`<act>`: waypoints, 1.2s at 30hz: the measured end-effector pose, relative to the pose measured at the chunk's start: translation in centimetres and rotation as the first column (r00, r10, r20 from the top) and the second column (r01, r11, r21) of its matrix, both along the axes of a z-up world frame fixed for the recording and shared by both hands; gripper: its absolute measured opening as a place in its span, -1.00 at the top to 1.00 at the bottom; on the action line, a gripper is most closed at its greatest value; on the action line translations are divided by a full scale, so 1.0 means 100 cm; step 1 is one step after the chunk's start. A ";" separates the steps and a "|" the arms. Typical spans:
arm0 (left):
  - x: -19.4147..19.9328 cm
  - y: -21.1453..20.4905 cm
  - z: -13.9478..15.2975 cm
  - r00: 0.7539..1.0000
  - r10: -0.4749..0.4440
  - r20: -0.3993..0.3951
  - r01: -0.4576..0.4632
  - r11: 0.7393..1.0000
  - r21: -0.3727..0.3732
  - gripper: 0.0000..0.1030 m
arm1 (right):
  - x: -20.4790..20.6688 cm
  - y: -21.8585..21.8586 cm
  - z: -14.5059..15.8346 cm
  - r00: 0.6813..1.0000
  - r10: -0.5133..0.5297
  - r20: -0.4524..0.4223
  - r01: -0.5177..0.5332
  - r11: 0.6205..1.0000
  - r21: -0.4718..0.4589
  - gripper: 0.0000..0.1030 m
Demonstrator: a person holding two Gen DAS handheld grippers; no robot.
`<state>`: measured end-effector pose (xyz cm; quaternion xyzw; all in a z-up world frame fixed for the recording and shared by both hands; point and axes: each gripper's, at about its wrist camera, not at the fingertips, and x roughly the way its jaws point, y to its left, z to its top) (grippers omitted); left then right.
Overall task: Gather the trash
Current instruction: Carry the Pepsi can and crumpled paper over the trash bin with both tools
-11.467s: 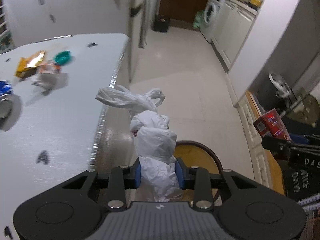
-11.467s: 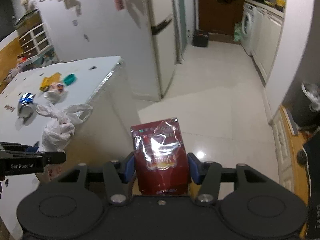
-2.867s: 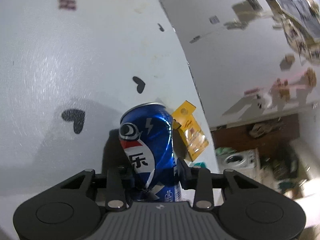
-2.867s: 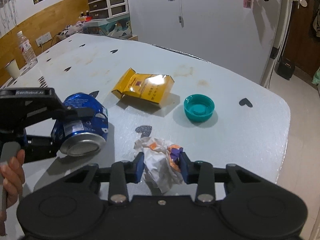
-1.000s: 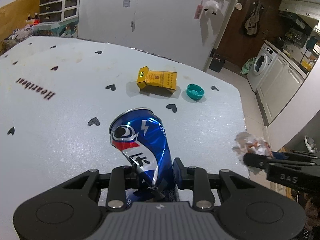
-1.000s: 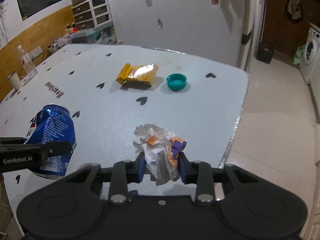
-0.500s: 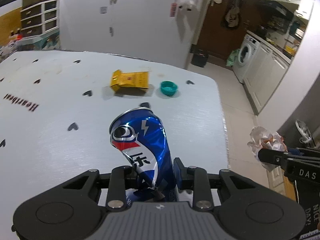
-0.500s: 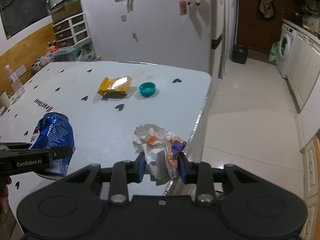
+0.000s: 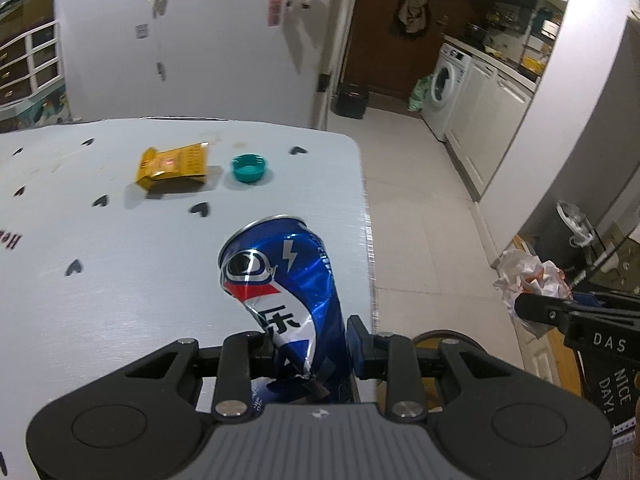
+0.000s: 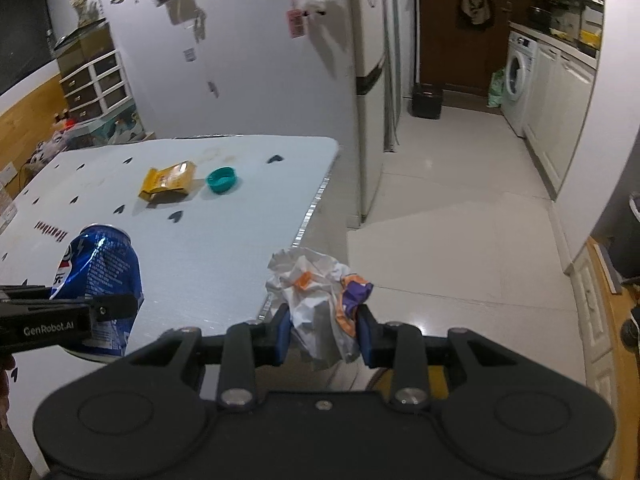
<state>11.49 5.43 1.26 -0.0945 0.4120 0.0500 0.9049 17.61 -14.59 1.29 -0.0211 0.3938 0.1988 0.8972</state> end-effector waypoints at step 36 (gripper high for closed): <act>0.116 -0.182 -0.147 0.915 -0.167 -0.366 0.087 0.970 -0.227 0.39 | 0.073 -0.207 -0.133 0.932 -0.225 -0.283 0.216 0.974 -0.065 0.33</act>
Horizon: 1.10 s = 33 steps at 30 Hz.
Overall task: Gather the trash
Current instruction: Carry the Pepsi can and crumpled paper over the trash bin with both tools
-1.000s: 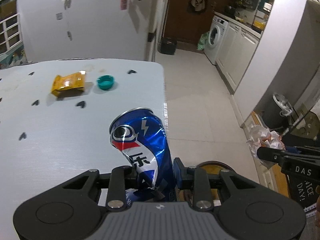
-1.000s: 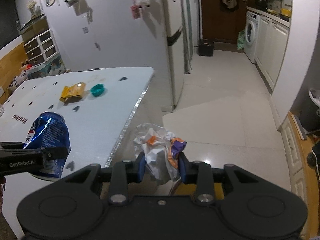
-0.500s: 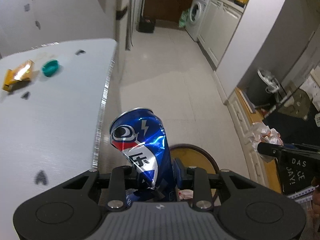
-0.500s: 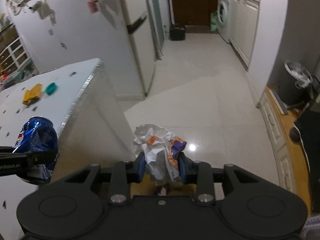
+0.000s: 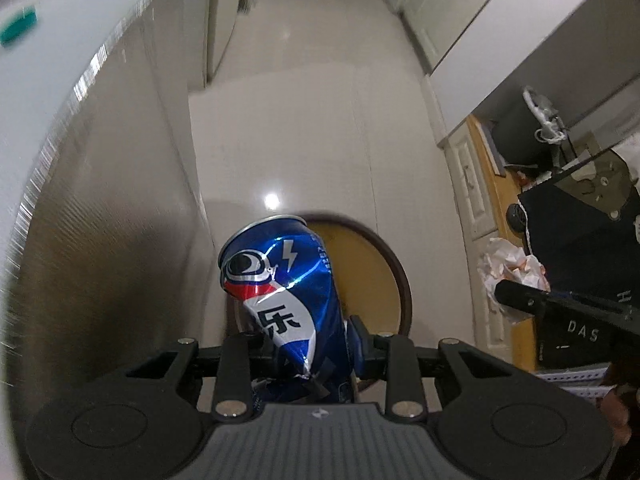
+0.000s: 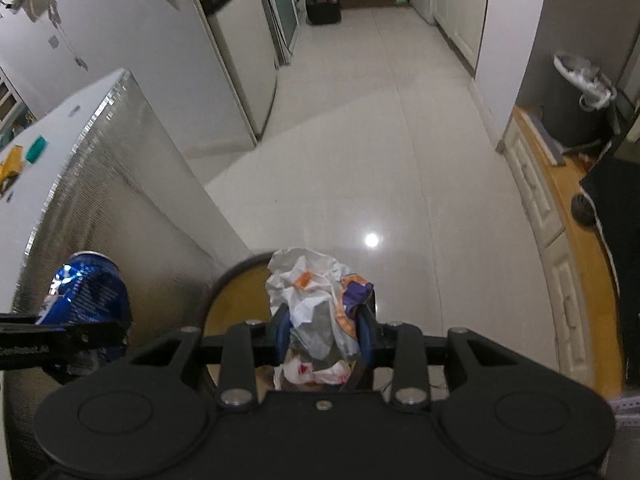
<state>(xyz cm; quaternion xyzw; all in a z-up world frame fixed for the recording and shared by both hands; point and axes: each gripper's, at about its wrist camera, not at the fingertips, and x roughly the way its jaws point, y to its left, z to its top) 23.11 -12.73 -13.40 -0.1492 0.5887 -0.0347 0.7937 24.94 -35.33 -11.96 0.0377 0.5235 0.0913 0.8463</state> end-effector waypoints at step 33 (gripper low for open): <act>0.017 -0.020 -0.184 0.847 0.432 -0.309 -0.494 0.855 -0.156 0.37 | 0.065 -0.001 -0.134 0.982 0.048 -0.185 -0.035 0.997 0.074 0.30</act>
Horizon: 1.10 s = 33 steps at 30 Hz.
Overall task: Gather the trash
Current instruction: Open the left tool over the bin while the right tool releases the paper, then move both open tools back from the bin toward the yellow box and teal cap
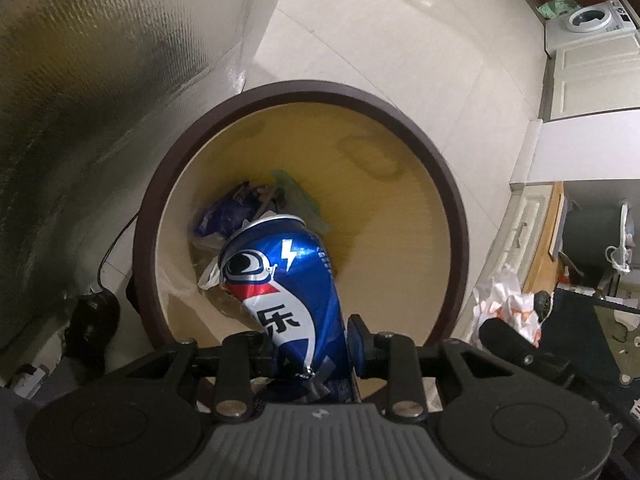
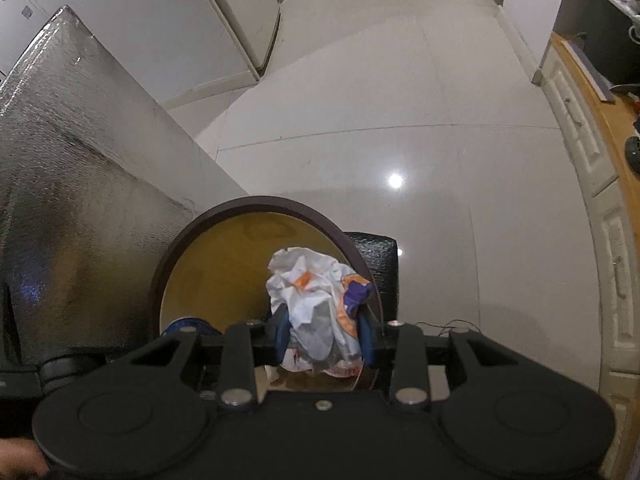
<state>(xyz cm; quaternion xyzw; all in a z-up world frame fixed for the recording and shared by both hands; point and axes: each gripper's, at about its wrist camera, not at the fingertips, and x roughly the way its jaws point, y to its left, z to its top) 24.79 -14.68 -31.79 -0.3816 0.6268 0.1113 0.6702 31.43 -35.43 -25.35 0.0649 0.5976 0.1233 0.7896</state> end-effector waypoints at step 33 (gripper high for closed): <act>0.016 -0.013 -0.006 0.882 -0.471 -0.008 0.457 0.850 0.262 -0.40 | 0.024 0.026 -0.054 0.997 0.071 -0.040 -0.066 0.993 0.101 -0.94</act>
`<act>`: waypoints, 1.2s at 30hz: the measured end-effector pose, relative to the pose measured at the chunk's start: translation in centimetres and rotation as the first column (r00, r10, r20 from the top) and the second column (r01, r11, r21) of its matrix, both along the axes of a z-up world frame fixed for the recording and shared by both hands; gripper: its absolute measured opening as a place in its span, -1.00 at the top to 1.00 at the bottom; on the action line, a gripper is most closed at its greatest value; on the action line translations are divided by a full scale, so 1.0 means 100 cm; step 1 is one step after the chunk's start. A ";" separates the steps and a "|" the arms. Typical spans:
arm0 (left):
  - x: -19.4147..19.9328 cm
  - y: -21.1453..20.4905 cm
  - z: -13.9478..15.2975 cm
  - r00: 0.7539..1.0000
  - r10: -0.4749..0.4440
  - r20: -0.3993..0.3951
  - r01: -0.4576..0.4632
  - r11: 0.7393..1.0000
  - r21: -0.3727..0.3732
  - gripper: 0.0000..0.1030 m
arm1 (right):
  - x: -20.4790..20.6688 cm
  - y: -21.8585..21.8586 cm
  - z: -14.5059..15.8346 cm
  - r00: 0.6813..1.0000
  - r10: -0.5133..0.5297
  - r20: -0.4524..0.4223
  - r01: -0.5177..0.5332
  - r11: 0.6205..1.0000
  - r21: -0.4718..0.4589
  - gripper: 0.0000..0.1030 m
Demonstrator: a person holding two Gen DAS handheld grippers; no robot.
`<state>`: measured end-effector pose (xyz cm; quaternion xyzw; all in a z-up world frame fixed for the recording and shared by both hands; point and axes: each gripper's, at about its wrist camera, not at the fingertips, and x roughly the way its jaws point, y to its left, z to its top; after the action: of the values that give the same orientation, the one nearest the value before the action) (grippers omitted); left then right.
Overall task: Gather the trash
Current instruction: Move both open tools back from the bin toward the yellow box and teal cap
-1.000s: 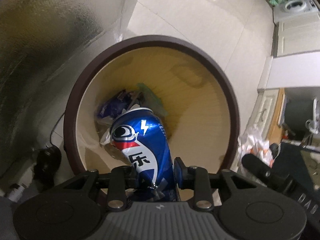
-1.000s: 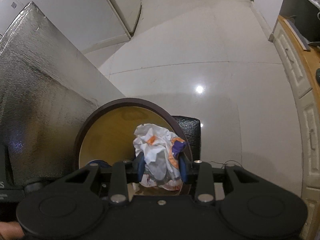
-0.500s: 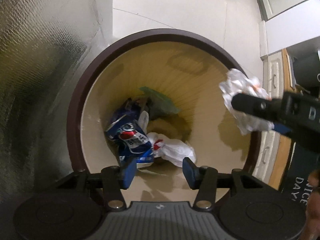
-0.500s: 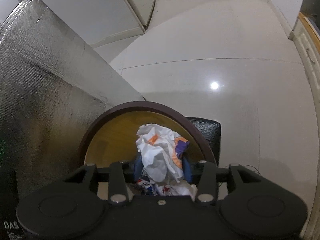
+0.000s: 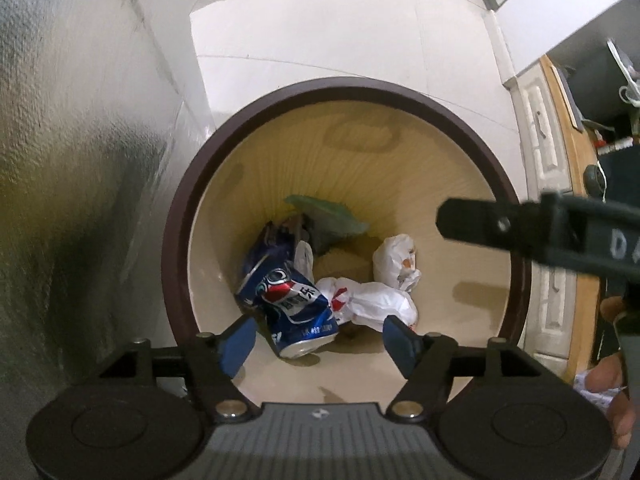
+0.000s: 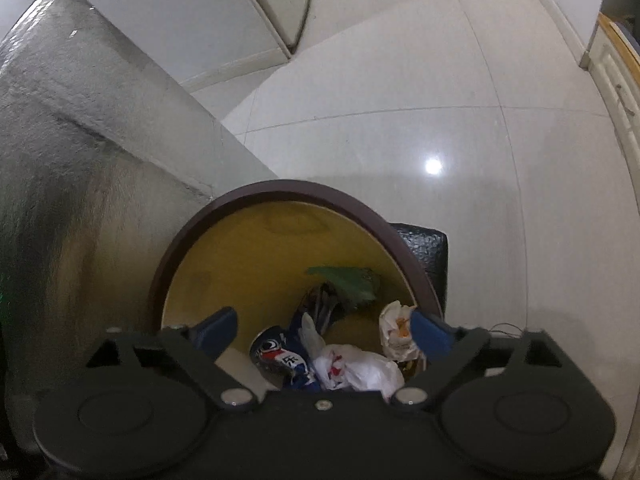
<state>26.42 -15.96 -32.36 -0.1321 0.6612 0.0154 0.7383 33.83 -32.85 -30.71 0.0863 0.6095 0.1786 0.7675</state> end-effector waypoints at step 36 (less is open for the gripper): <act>-0.036 0.031 0.131 0.994 -0.040 0.106 0.037 0.999 0.029 -1.00 | -0.082 -0.044 0.130 0.991 -0.035 0.125 0.052 0.990 -0.130 -1.00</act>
<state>22.78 -12.83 -19.27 -0.1103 0.6231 0.0031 0.7743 25.62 -37.30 -17.73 0.0370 0.5697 0.1258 0.8113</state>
